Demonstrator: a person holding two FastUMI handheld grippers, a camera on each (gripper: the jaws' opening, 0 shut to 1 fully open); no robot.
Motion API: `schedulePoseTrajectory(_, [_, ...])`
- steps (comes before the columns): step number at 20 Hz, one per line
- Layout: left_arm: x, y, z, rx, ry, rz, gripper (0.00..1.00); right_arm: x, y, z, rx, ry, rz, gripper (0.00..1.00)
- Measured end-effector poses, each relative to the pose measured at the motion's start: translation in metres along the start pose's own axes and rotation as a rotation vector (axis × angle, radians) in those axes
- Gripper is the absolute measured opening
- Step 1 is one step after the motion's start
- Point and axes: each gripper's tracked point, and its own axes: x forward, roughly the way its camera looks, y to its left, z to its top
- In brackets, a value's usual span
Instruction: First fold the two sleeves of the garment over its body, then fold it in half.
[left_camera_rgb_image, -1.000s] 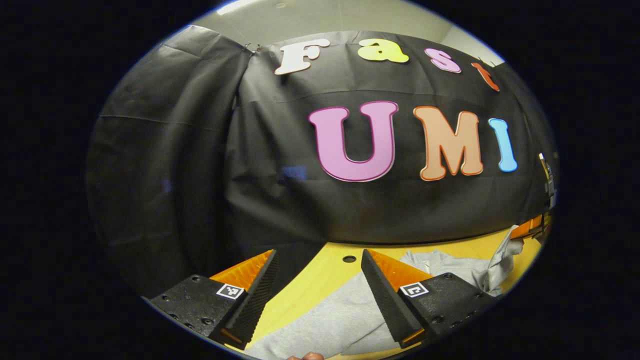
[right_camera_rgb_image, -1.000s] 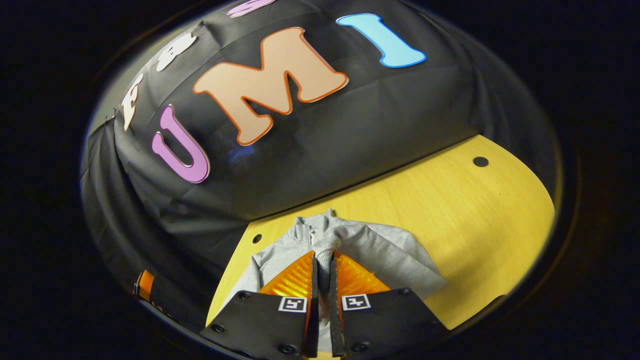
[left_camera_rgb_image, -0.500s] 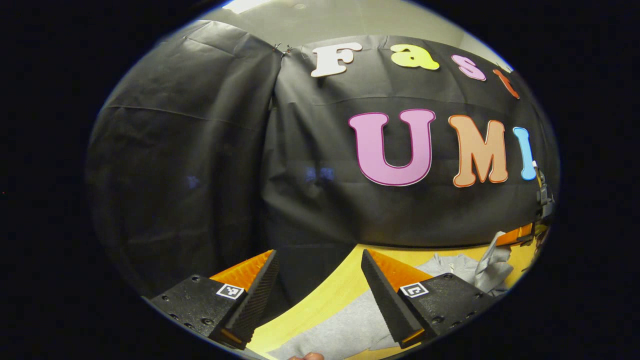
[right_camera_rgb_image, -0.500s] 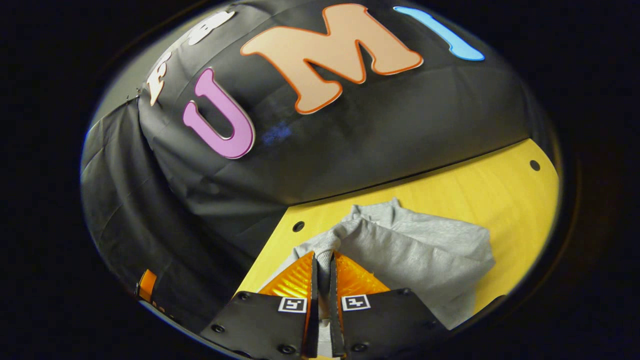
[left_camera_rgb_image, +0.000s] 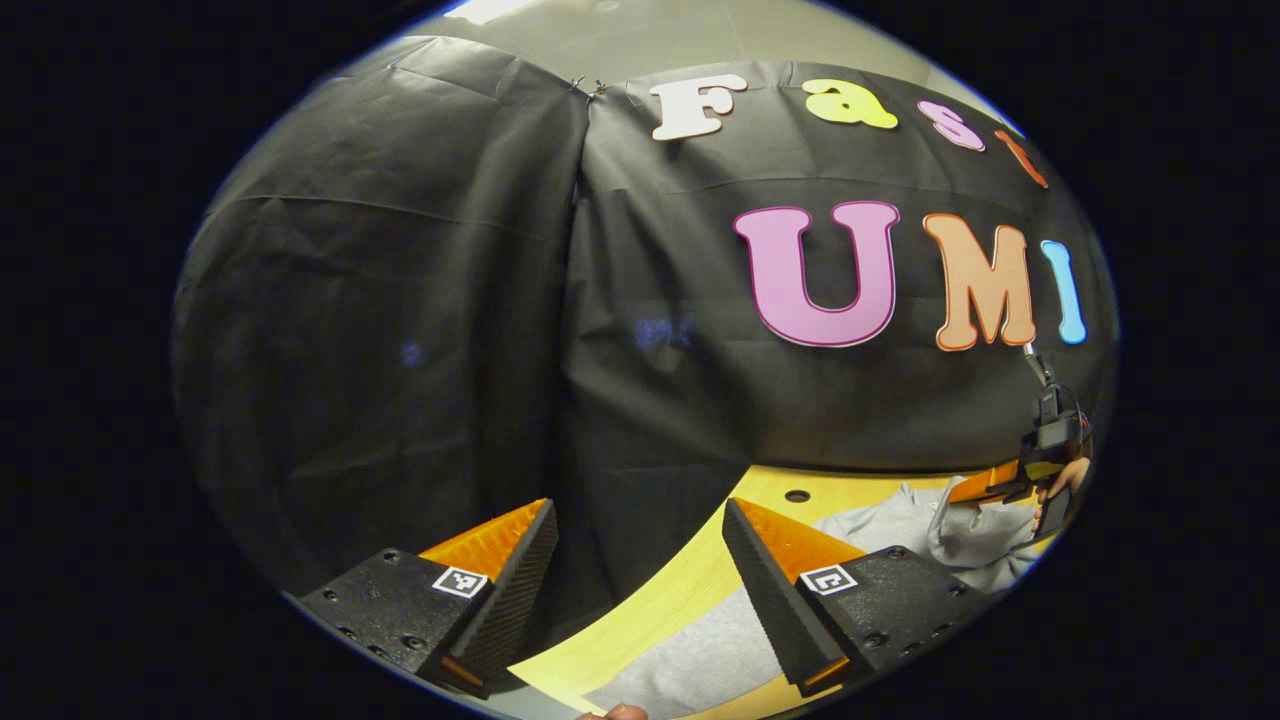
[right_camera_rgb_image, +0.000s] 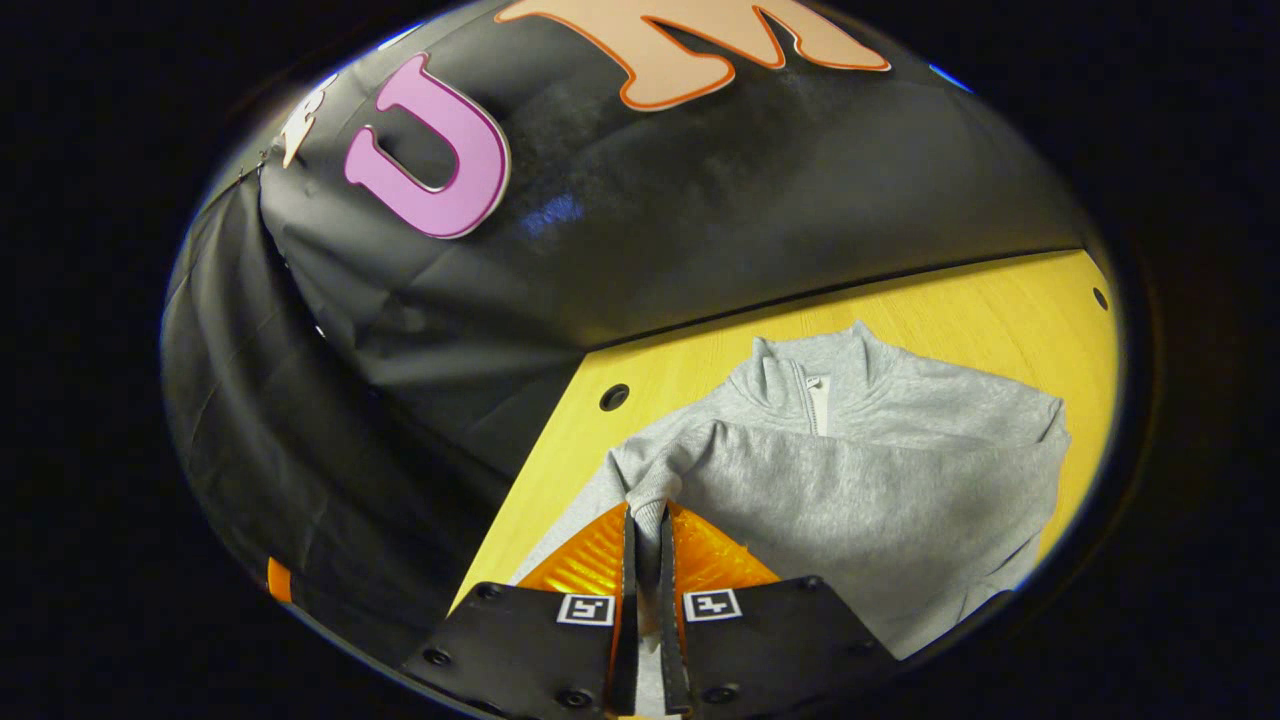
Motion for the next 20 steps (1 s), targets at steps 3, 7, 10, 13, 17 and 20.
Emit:
schedulePoseTrajectory(3, [-0.002,0.005,-0.014,0.020,0.029,0.004,0.96,0.023,0.000,-0.021,0.021,0.069,-0.025,0.11])
schedulePoseTrajectory(7, [-0.005,0.000,-0.036,0.025,0.073,-0.010,0.97,0.044,0.009,-0.052,0.027,0.137,-0.024,0.15])
schedulePoseTrajectory(10, [-0.005,-0.004,-0.052,0.041,0.105,-0.026,0.97,0.046,0.030,-0.057,0.065,0.152,0.052,0.31])
schedulePoseTrajectory(13, [-0.002,-0.010,-0.069,0.034,0.137,-0.049,0.97,0.039,0.045,-0.051,0.062,0.129,0.114,0.96])
schedulePoseTrajectory(17, [0.001,-0.021,-0.109,0.015,0.227,-0.092,0.97,0.021,0.038,-0.043,-0.040,0.081,0.099,0.95])
schedulePoseTrajectory(20, [-0.005,-0.028,-0.154,-0.011,0.347,-0.135,0.98,0.000,0.034,-0.036,-0.106,0.048,0.092,0.95])
